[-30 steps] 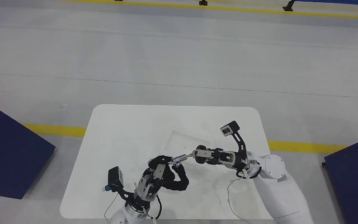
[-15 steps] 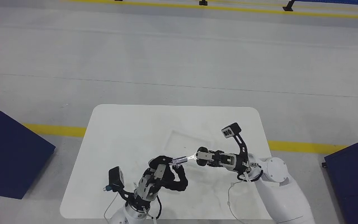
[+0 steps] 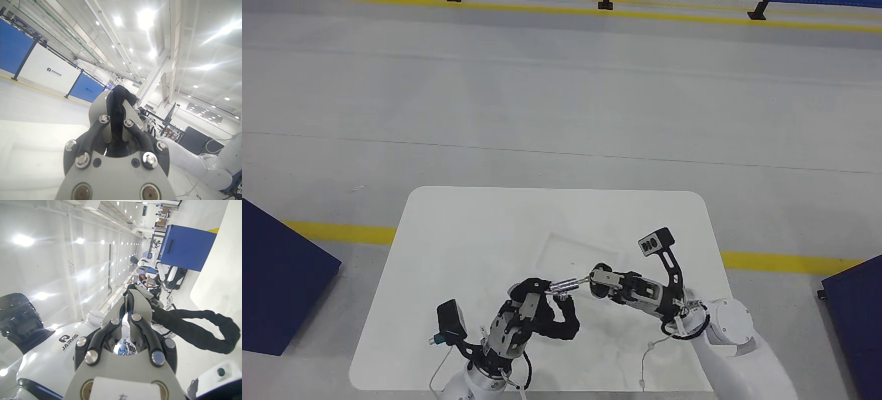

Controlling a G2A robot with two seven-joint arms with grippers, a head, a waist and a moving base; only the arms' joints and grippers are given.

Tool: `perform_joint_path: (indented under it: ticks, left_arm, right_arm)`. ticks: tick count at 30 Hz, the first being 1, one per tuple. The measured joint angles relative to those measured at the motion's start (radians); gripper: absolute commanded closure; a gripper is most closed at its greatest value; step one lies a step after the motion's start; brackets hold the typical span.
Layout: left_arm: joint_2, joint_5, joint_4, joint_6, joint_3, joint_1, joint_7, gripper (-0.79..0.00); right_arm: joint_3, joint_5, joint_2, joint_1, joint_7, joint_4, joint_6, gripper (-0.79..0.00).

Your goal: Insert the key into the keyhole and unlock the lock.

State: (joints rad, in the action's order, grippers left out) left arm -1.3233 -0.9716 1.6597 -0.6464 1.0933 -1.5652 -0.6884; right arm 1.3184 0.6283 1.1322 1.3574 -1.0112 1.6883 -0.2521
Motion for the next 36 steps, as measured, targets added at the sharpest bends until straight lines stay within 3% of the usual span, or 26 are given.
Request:
perform_joint_path:
  ticks: [12, 22, 36]
  left_arm:
    - [-0.005, 0.087, 0.003, -0.011, -0.008, -0.001, 0.035, 0.0]
    - [-0.006, 0.015, 0.001, 0.023, -0.008, -0.003, 0.03, 0.0]
    - [-0.006, -0.064, -0.007, 0.088, 0.004, -0.004, 0.022, 0.0]
  right_arm:
    - [-0.003, 0.021, 0.002, 0.086, 0.113, 0.073, 0.023, 0.0]
    - [-0.032, -0.039, 0.007, 0.123, 0.213, 0.114, 0.002, 0.0]
    - [-0.025, -0.135, 0.005, 0.141, 0.257, 0.162, -0.002, 0.0]
